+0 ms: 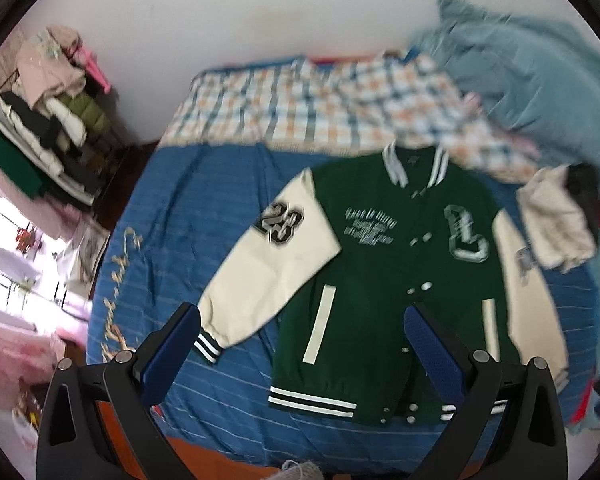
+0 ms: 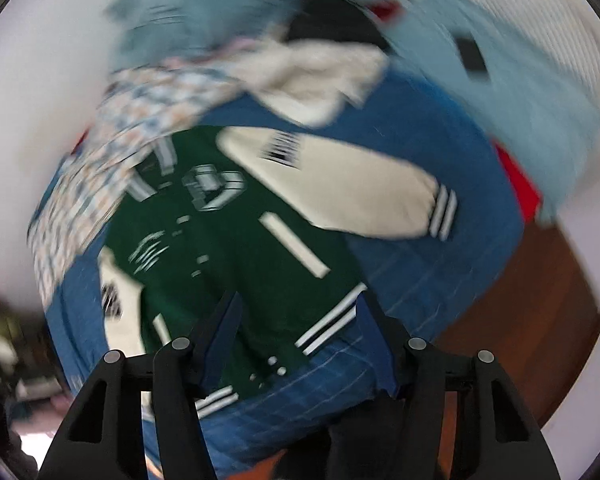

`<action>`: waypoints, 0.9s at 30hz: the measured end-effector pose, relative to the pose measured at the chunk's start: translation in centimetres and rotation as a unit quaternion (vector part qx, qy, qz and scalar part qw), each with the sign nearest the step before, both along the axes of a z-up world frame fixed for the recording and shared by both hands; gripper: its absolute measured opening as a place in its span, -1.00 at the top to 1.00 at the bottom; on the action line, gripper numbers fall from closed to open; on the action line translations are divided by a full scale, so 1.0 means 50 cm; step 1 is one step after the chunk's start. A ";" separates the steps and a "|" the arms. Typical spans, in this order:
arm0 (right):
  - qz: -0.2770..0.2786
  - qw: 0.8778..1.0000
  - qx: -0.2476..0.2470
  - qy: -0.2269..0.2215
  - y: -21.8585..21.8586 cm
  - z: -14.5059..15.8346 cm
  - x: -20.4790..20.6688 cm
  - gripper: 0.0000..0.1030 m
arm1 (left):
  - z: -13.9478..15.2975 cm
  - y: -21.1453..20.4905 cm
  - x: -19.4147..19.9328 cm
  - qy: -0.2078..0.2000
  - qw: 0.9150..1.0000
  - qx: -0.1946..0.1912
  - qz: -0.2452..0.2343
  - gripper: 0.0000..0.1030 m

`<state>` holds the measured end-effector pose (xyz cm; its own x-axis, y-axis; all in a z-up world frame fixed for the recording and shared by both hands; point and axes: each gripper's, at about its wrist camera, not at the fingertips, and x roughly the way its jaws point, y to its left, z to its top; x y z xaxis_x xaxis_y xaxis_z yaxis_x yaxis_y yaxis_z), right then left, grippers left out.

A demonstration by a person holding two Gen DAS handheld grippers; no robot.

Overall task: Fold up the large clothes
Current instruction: 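Move the left tool to the patched sleeve cuff while the right tool reaches the other cuff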

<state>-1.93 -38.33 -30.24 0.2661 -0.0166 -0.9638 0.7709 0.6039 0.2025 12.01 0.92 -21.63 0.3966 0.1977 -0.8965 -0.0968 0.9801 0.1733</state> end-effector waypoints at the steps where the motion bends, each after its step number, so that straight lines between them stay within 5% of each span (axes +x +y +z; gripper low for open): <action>1: -0.032 0.999 0.018 -0.001 -0.043 -0.055 -0.019 -0.24 | -0.031 -0.005 0.005 0.010 1.000 0.005 0.007 -1.00; 3: -0.091 0.994 0.054 -0.010 -0.122 -0.161 -0.063 -0.47 | -0.103 -0.015 0.020 0.032 0.999 0.015 0.027 -1.00; 9: -0.241 0.958 0.150 -0.038 -0.282 -0.481 -0.133 -0.50 | -0.307 -0.044 0.068 0.104 0.992 0.046 0.053 -1.00; 13: -0.309 0.932 0.171 -0.081 -0.341 -0.621 -0.124 -0.50 | -0.413 -0.047 0.103 0.132 0.986 0.071 0.072 -1.00; 19: -0.356 0.919 0.127 -0.111 -0.392 -0.660 -0.031 -0.50 | -0.503 -0.057 0.159 0.147 0.982 0.067 0.100 -1.00; 21: -0.363 0.919 0.099 -0.121 -0.413 -0.649 -0.004 0.02 | -0.526 -0.065 0.175 0.143 0.983 0.064 0.098 -1.00; 22: -0.355 0.922 0.092 -0.126 -0.427 -0.642 0.010 0.60 | -0.538 -0.071 0.184 0.140 0.984 0.063 0.094 -1.00; 27: -0.328 0.933 -0.012 -0.145 -0.486 -0.498 0.071 0.70 | -0.565 -0.079 0.204 0.123 0.989 0.057 0.064 -1.00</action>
